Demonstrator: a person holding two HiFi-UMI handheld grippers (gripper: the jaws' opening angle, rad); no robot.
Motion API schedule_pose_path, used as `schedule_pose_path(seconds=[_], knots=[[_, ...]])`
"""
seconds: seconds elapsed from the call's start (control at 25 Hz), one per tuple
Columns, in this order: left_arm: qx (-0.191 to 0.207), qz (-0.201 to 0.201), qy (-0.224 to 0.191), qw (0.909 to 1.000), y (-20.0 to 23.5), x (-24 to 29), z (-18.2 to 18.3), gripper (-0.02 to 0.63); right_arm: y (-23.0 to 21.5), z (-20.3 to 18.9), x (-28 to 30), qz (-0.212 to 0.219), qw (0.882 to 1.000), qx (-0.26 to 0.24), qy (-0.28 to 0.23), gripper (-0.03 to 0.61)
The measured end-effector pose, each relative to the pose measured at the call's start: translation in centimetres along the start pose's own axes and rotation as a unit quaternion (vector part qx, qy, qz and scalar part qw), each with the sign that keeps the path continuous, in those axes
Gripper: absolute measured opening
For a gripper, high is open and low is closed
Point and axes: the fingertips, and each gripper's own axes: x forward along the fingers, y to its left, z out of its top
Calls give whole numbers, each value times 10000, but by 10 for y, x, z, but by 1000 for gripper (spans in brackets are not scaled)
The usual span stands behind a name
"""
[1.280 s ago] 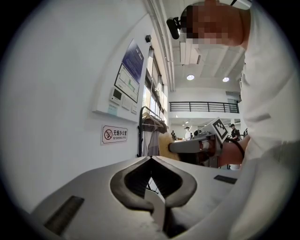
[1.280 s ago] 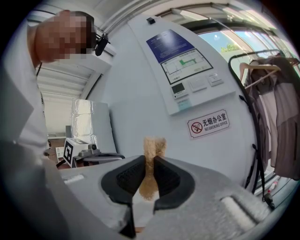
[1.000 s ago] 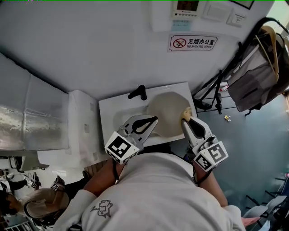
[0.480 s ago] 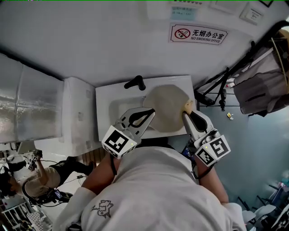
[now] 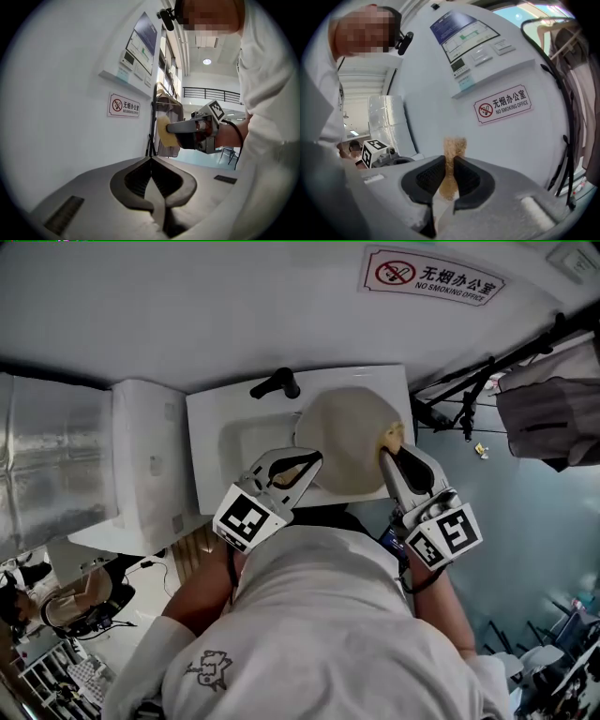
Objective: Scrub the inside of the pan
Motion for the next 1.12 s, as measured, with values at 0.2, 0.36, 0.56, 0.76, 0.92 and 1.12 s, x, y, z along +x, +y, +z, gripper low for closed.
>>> schedule_pose_path(seconds=[0.2,0.36,0.56,0.76,0.92,1.12], knots=[[-287,-26,212,9994,10,2,-33,3,-2,-14,12,-28,9999,-4,157,55],[-453,-18,373,9983,22,3,-62,3,-9,-28,24,-37,9993,65,374,55],[-90,-27,716,9974,29,3,-98,5,-16,-51,36,-37,9975,113,695,55],[-1,-120,1053,9944,31,3,-132,6,-16,-73,46,-2,9953,135,961,55],[-162,-214,1370,9902,33,2,-166,12,-14,-83,53,27,9940,155,1086,55],[-186,-210,1760,9840,37,0,-198,26,-13,-93,58,53,9929,322,1141,57]])
